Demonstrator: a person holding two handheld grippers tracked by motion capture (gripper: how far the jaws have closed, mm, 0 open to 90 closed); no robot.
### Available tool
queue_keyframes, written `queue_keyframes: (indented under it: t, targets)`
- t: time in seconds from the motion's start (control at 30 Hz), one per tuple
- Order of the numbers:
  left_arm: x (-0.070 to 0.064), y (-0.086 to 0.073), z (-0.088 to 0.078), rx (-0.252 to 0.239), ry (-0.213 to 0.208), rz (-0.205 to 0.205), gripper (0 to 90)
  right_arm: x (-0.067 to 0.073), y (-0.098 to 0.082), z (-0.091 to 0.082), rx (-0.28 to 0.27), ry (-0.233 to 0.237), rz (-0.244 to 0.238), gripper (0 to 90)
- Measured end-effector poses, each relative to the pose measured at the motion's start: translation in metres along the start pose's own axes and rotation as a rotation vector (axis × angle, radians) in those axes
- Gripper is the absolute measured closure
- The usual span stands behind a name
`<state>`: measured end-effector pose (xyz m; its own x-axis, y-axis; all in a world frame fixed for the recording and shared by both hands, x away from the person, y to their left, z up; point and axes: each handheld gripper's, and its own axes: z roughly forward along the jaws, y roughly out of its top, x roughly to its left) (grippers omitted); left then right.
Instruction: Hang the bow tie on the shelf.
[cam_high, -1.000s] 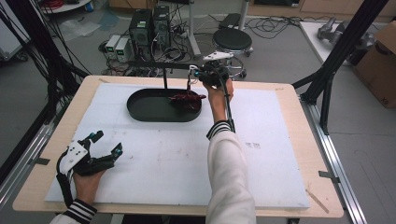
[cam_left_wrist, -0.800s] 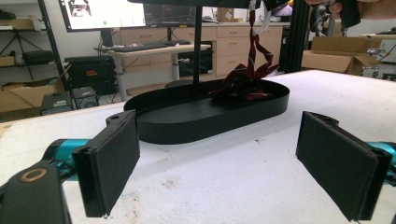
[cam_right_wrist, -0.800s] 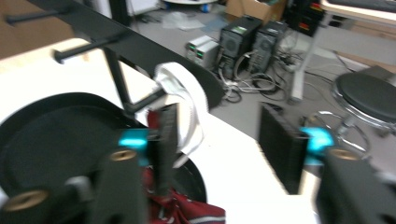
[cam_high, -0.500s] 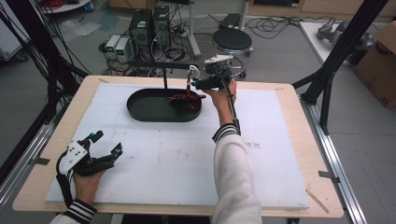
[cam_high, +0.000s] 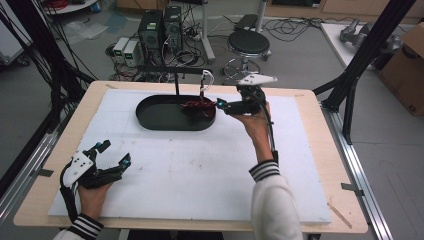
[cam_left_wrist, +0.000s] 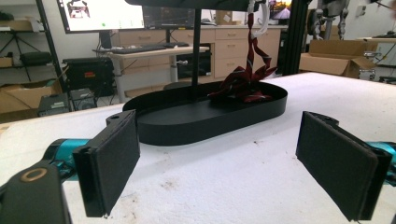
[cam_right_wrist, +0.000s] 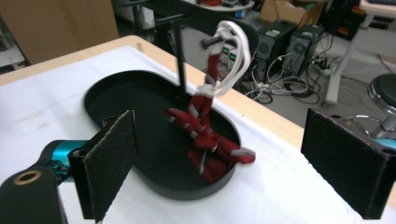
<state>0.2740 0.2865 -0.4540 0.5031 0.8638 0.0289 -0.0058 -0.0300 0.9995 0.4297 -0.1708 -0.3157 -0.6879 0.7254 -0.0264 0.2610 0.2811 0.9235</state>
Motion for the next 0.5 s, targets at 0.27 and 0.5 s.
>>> queue_keyframes:
  t: [0.27,0.5]
  targets:
    - [-0.001,0.0,0.0,-0.001,0.002,0.006,14.0,0.022,-0.057,-0.082,-0.16,-0.014,0.007,9.9]
    - [-0.001,0.0,0.0,0.0,0.004,0.007,13.9,0.034,-0.127,-0.118,-0.252,-0.083,0.047,9.9]
